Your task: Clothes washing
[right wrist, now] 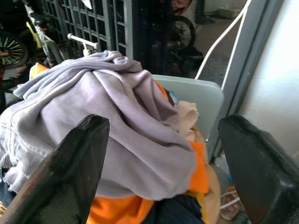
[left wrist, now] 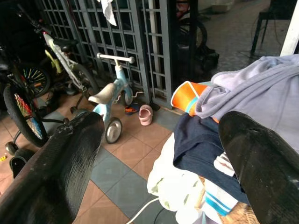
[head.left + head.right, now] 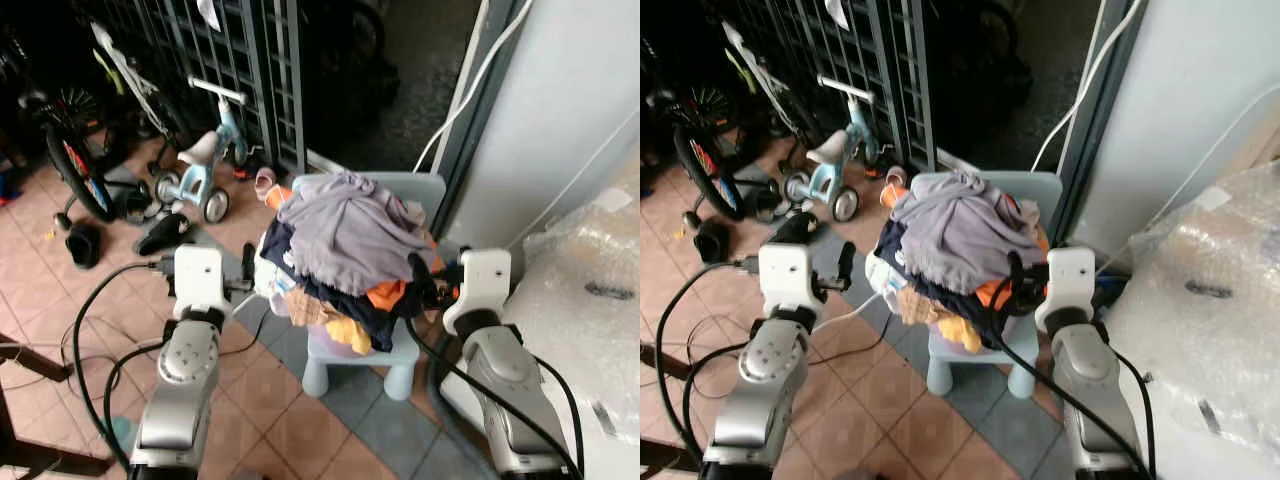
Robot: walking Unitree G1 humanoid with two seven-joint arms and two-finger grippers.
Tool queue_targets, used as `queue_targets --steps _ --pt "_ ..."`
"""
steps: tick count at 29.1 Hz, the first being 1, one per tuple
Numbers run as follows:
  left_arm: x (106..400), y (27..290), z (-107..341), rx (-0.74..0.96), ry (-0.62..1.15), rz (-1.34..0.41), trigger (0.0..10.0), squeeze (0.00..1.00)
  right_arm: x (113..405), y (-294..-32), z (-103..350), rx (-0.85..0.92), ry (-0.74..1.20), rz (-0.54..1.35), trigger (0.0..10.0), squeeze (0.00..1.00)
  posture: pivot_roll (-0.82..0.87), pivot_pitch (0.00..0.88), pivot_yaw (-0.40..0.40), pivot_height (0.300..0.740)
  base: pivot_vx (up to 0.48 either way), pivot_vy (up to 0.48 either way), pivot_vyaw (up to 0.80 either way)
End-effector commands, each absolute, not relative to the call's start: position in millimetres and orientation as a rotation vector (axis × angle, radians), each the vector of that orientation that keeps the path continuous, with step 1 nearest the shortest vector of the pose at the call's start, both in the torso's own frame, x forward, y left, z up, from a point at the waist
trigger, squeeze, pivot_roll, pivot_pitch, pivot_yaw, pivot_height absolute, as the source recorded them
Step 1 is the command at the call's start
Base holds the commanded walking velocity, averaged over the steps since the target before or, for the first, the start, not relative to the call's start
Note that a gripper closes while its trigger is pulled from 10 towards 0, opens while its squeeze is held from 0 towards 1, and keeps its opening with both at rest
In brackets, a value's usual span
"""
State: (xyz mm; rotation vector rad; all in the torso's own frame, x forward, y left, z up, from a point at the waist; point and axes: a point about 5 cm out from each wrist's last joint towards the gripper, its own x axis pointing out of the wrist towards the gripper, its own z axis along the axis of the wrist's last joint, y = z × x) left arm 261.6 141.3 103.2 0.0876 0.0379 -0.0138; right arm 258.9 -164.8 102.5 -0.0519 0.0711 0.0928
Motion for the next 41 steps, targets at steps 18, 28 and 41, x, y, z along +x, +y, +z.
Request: queue_targets --steps 18,28,41 --pt "257.5 149.9 98.2 0.153 0.109 0.081 10.0 0.0 257.6 -150.7 94.9 0.01 0.122 0.201 10.0 0.0 -0.08 0.0 0.041 0.74 0.212 0.0 0.0" --pt "252.2 158.8 95.7 0.164 0.131 0.106 10.0 0.0 257.4 -144.0 98.1 -0.03 0.087 0.237 10.0 0.0 -0.07 0.0 0.04 0.74 0.0 0.0 0.4" --pt "253.3 160.2 92.9 0.147 0.165 0.097 10.0 0.0 271.6 -143.3 84.8 -0.032 0.183 0.245 10.0 0.0 -0.05 0.0 0.043 0.74 0.0 0.0 0.24"
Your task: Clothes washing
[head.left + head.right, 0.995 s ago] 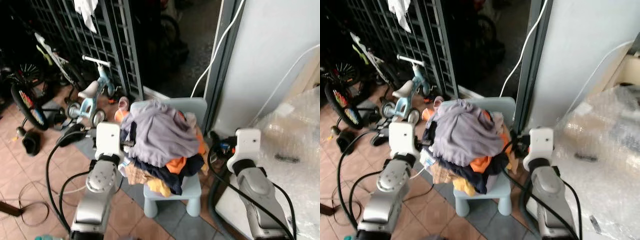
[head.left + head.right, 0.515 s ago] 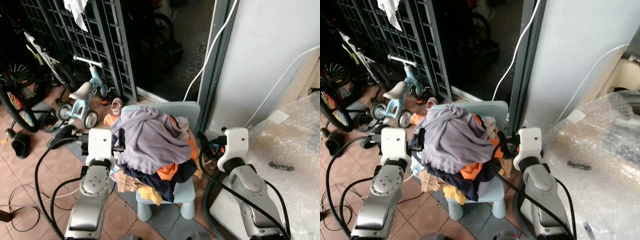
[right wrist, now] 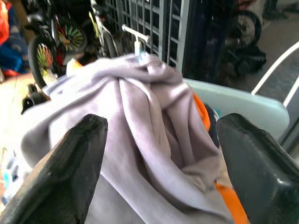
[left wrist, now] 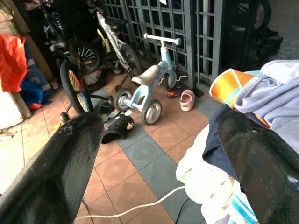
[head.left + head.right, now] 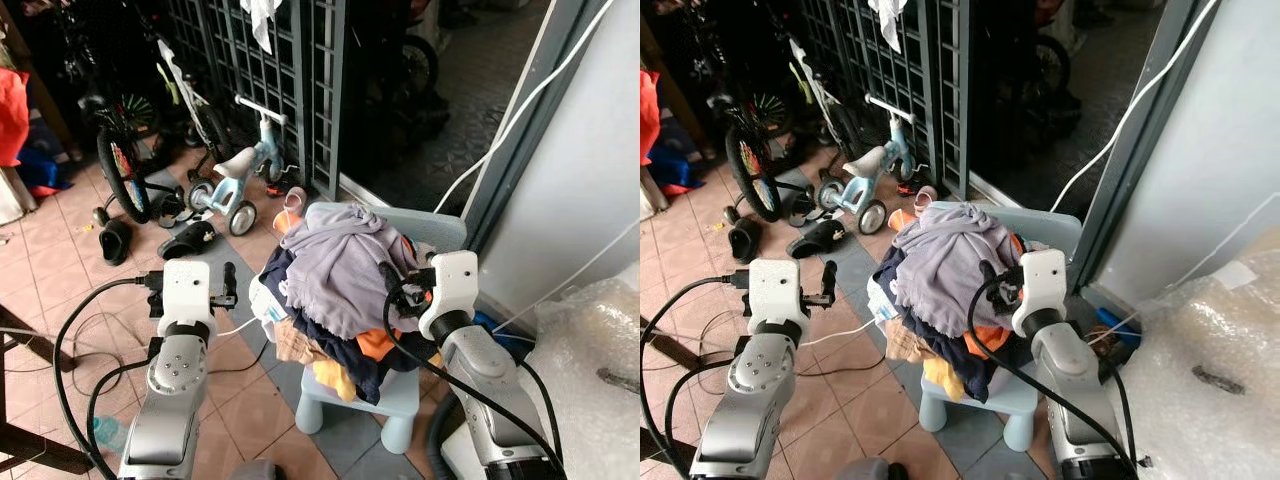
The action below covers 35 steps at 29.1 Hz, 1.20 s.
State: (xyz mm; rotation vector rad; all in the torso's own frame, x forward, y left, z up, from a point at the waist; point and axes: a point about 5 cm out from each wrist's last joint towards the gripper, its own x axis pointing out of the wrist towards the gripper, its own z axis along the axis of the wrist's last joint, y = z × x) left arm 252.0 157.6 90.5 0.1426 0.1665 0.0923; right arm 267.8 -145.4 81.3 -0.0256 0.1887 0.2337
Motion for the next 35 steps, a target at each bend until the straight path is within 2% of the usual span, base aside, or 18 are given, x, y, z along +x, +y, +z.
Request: queue_targets --steps 1,5,6,7,11,15,20,27,29,31,35 --pt "252.0 160.6 91.9 0.135 0.171 0.08 10.0 0.0 275.3 -143.8 85.9 -0.04 0.178 0.244 10.0 0.0 -0.05 0.0 0.039 0.74 0.0 0.0 0.0" --pt "245.2 163.7 84.3 0.113 0.211 0.053 10.0 0.0 280.1 -148.8 90.1 -0.076 0.14 0.239 10.0 0.0 -0.04 0.0 0.022 0.74 0.0 0.0 0.0" --pt "242.5 164.0 79.8 0.114 0.225 0.049 10.0 0.0 279.8 -153.7 90.4 -0.084 0.139 0.235 10.0 0.0 -0.04 0.0 -0.019 0.74 0.0 0.0 0.0" --pt "242.0 163.5 78.8 0.114 0.227 0.048 10.0 0.0 279.7 -155.3 90.4 -0.087 0.139 0.235 10.0 0.0 -0.04 0.0 -0.019 0.74 0.0 0.0 0.0" --pt "244.6 156.0 77.5 0.081 0.221 0.067 10.0 0.0 279.5 -160.9 89.2 -0.122 0.162 0.275 10.0 0.0 -0.02 0.0 -0.12 0.74 0.0 0.0 0.0" --pt "244.1 154.5 79.0 0.081 0.21 0.098 10.0 0.0 282.1 -156.9 85.8 -0.129 0.174 0.293 10.0 0.0 -0.01 0.0 -0.131 0.74 0.0 0.0 0.0" --pt "245.7 152.3 82.5 0.109 0.191 0.075 10.0 0.0 283.9 -149.2 83.0 -0.136 0.165 0.291 10.0 0.0 0.01 0.0 -0.112 0.74 0.0 0.0 0.0" --pt "244.3 150.4 87.7 0.17 0.17 0.013 10.0 0.0 273.7 -142.4 73.0 -0.044 0.198 0.257 10.0 0.0 0.01 0.0 -0.029 0.74 0.0 0.0 0.0" --pt "240.1 150.6 83.0 0.174 0.189 -0.025 10.0 0.0 271.1 -143.6 76.6 -0.055 0.18 0.269 10.0 0.0 -0.02 0.0 0.022 0.74 0.0 0.0 0.0" --pt "235.7 150.3 78.9 0.206 0.194 -0.059 10.0 0.0 269.2 -150.4 78.5 -0.048 0.187 0.25 10.0 0.0 -0.04 0.0 0.04 0.74 0.0 0.0 0.0" --pt "233.5 148.2 73.6 0.233 0.197 -0.1 10.0 0.0 267.7 -156.1 79.8 -0.089 0.184 0.257 10.0 0.0 -0.05 0.0 0.037 0.74 0.0 0.0 0.0"
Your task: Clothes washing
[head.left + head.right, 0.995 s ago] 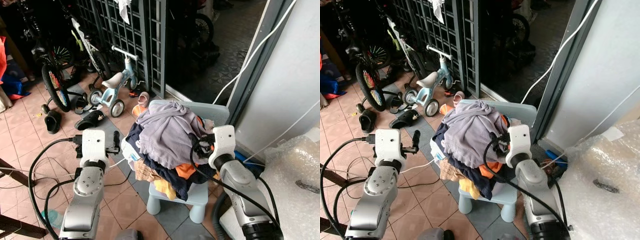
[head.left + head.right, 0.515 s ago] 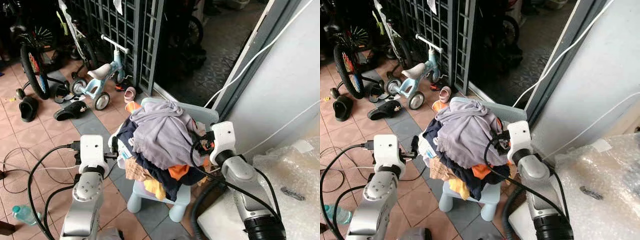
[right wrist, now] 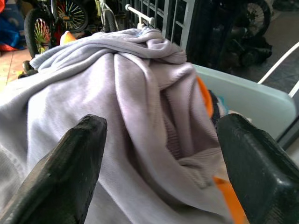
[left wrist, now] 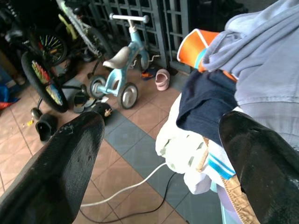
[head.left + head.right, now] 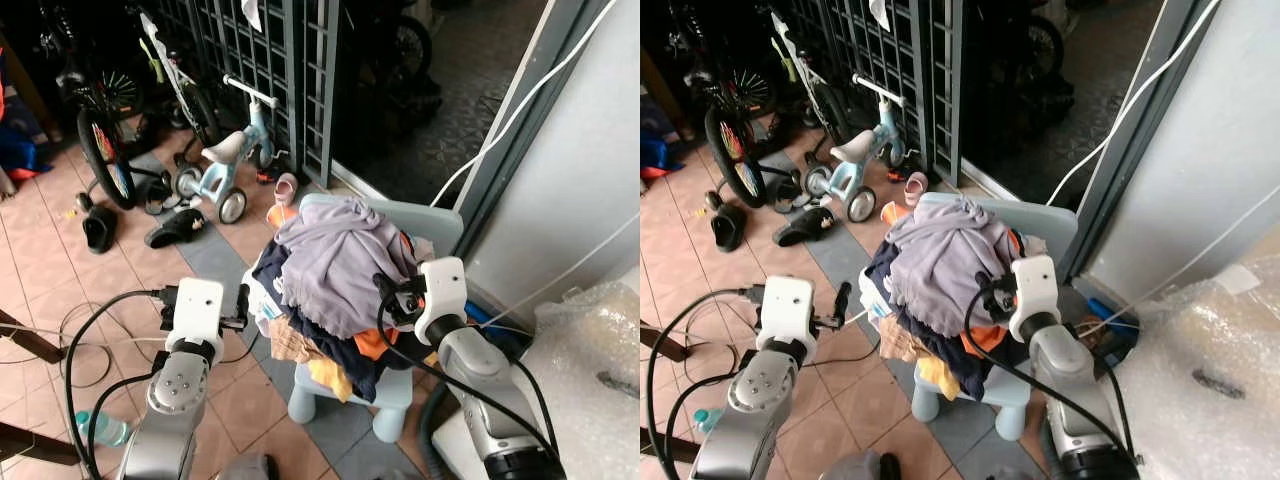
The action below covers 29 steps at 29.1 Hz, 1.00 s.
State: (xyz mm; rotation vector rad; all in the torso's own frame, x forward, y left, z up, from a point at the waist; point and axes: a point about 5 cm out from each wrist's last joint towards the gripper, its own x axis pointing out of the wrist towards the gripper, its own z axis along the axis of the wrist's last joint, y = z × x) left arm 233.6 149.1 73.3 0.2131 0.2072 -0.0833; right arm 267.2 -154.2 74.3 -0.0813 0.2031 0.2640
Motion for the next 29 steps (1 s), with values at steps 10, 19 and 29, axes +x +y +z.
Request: queue_targets --steps 10,19,29 --pt "239.0 166.5 77.4 0.243 0.157 -0.022 10.0 0.0 264.8 -166.2 83.1 -0.098 0.163 0.19 10.0 0.0 -0.03 0.0 0.008 0.74 0.0 0.0 0.0" --pt "227.3 176.9 71.2 0.267 0.172 0.007 10.0 0.0 244.9 -157.8 81.4 -0.096 0.183 0.301 10.0 0.0 -0.02 0.0 0.02 0.74 0.0 0.0 0.0" --pt "231.0 162.4 81.9 0.185 0.153 0.008 10.0 0.0 245.9 -153.3 98.6 -0.093 0.119 0.286 10.0 0.0 -0.04 0.0 0.052 0.74 0.0 0.0 0.0"
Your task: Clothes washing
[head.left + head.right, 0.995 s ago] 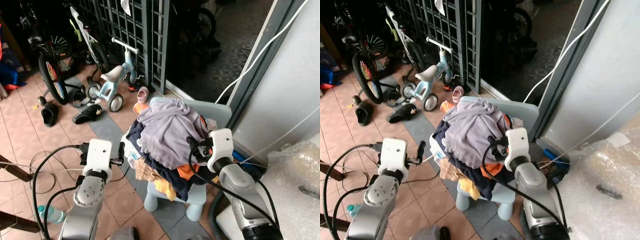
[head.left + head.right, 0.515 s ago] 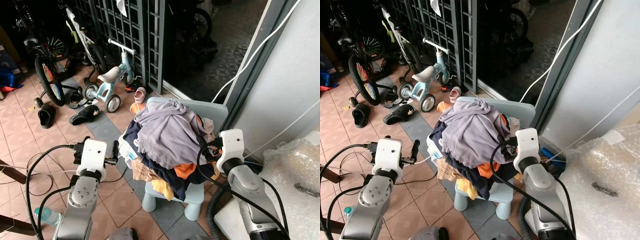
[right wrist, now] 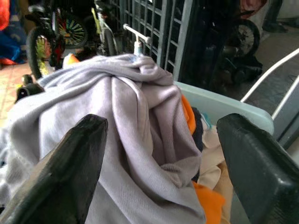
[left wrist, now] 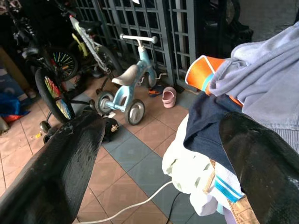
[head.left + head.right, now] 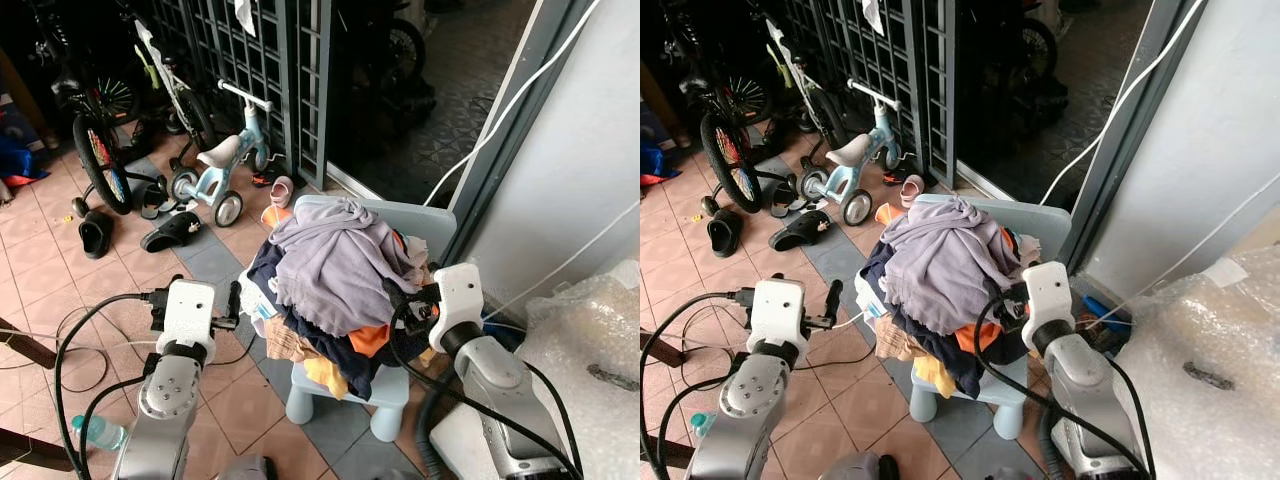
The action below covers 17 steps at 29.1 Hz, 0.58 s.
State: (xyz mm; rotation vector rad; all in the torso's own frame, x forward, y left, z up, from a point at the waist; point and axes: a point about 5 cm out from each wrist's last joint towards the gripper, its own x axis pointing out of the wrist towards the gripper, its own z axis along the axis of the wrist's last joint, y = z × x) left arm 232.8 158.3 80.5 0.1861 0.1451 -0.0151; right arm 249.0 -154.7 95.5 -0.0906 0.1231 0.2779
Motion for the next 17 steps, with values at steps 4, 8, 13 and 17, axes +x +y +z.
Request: queue_targets --steps 4,8,13,17 --pt "215.1 154.8 71.1 0.182 0.21 -0.058 10.0 0.0 230.7 -156.3 90.8 -0.137 0.15 0.347 10.0 0.0 -0.05 0.0 0.053 0.74 0.0 0.0 0.4" --pt "213.7 157.6 63.7 0.206 0.247 -0.065 10.0 0.0 245.7 -155.4 88.0 -0.127 0.123 0.26 10.0 0.0 -0.05 0.0 0.047 0.74 0.25 0.0 0.33" --pt "215.6 154.0 66.2 0.192 0.237 -0.073 10.0 0.0 258.0 -149.7 84.8 -0.105 0.117 0.156 10.0 0.0 -0.04 0.0 0.047 0.74 0.271 0.0 0.0" --pt "222.1 154.6 68.7 0.197 0.224 -0.065 10.0 0.0 269.1 -157.4 85.1 -0.065 0.146 0.064 10.0 0.0 -0.04 0.0 0.042 0.74 0.278 0.0 0.0"
